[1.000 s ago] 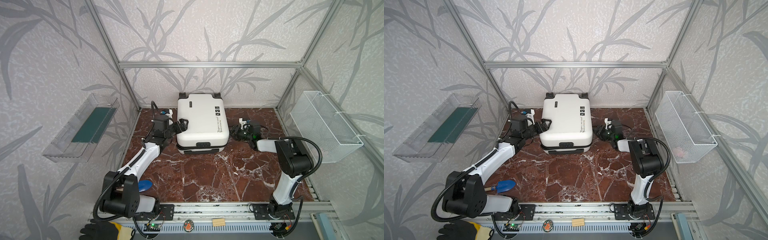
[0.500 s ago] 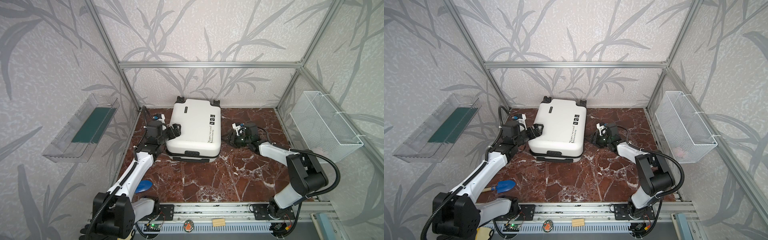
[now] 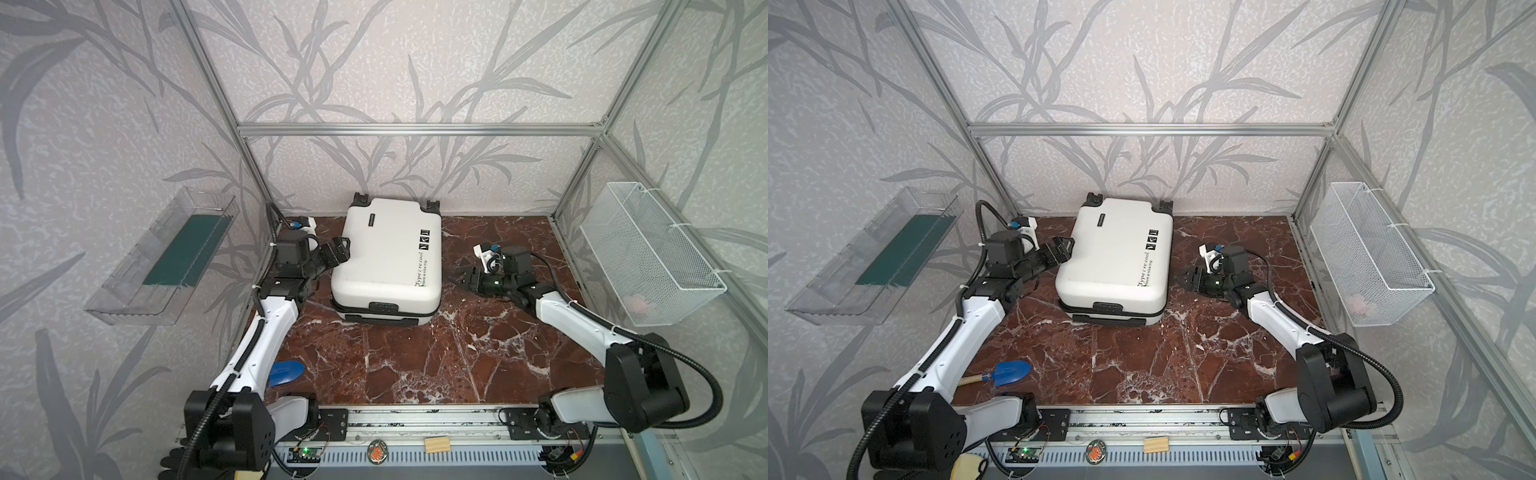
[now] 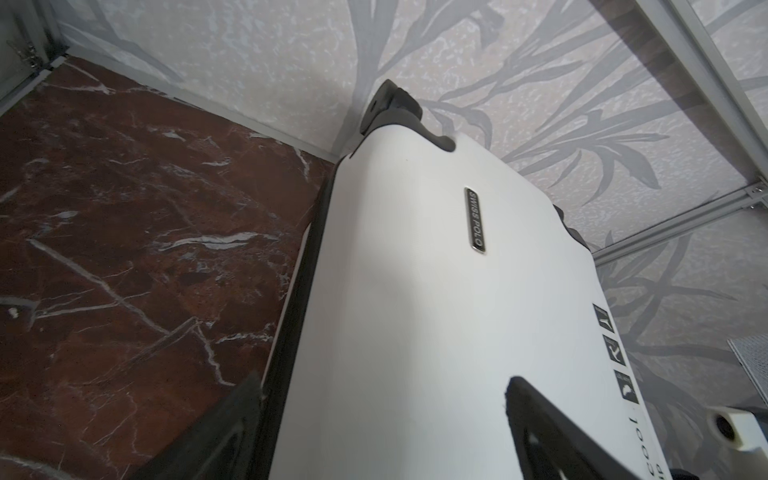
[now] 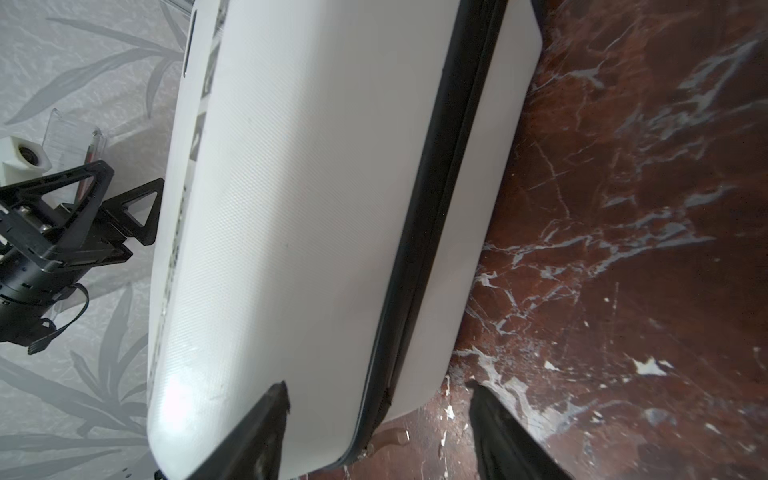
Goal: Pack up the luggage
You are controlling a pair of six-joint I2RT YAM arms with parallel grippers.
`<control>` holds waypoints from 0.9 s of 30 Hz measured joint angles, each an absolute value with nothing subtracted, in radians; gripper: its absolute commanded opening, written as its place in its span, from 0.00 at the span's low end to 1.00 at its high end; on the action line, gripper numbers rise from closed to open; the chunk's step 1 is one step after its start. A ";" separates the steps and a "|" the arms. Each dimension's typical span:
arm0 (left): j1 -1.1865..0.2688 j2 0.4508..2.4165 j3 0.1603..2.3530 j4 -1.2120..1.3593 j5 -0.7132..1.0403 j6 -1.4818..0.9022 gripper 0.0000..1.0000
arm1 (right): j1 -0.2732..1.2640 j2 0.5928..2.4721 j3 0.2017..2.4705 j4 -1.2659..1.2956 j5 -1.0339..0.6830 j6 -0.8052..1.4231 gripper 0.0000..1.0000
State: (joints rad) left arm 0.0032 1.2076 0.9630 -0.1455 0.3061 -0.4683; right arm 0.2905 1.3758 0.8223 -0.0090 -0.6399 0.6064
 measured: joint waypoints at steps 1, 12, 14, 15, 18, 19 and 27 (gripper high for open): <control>0.019 1.214 0.958 -0.144 0.309 -0.471 0.93 | 0.287 1.364 0.817 -0.019 -0.635 0.598 0.69; 0.077 1.269 0.904 -0.145 0.316 -0.482 0.93 | 0.276 1.338 0.788 -0.076 -0.625 0.564 0.69; 0.080 1.269 0.894 -0.133 0.317 -0.485 0.93 | 0.276 1.338 0.788 -0.078 -0.625 0.562 0.69; 0.081 1.269 0.890 -0.130 0.317 -0.488 0.93 | 0.275 1.336 0.788 -0.080 -0.625 0.561 0.69; 0.084 1.269 0.879 -0.113 0.323 -0.498 0.93 | 0.268 1.327 0.787 -0.084 -0.625 0.558 0.69; 0.084 1.269 0.874 -0.106 0.327 -0.502 0.93 | 0.266 1.321 0.787 -0.085 -0.625 0.557 0.69; 0.059 1.252 0.840 -0.047 0.335 -0.555 0.93 | 0.260 1.282 0.785 -0.098 -0.626 0.556 0.69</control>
State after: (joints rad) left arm 0.0586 1.2522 0.8402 -0.0475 0.3347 -0.5549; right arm 0.2596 1.2819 0.7849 -0.0978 -0.6258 0.5556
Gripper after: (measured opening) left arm 0.926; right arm 0.692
